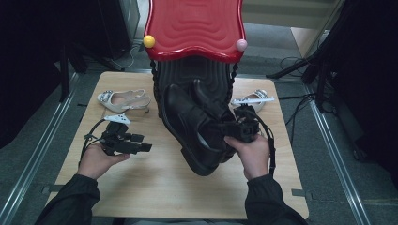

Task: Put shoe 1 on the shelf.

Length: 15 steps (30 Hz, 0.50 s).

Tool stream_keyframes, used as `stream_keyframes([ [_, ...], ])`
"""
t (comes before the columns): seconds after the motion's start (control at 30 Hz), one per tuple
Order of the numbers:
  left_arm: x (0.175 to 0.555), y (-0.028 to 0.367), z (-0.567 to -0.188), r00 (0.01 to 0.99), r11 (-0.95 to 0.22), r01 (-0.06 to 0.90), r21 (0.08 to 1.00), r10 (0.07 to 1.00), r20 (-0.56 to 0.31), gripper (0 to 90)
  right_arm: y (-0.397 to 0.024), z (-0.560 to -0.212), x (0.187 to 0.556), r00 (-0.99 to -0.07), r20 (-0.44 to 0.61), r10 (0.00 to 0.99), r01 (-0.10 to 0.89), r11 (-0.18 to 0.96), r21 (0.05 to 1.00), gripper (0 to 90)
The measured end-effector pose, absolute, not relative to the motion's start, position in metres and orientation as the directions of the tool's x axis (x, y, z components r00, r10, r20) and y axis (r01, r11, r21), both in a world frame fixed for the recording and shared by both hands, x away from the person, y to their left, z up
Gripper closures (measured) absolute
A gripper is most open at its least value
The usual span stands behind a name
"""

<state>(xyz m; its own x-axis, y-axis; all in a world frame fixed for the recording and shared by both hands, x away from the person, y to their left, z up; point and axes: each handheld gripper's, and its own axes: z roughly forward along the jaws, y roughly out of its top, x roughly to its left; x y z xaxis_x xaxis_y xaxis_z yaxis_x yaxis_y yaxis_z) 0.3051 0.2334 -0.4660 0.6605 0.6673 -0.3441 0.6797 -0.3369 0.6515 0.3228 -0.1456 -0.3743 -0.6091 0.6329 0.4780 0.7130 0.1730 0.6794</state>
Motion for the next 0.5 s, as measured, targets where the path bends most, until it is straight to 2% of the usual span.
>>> stream_keyframes([
  [0.13, 0.305, 0.234, -0.466, 0.663, -0.337, 0.679, 0.653, 0.664, -0.347, 37.2, -0.139, -0.365, 0.346, -0.577, 0.510, 0.638, 0.720, 0.101, 0.687, 81.6],
  [0.5, 0.306, 0.236, -0.467, 0.662, -0.328, 0.681, 0.655, 0.658, -0.358, 37.4, -0.112, -0.363, 0.384, -0.497, 0.494, 0.714, 0.690, -0.020, 0.724, 81.4],
])
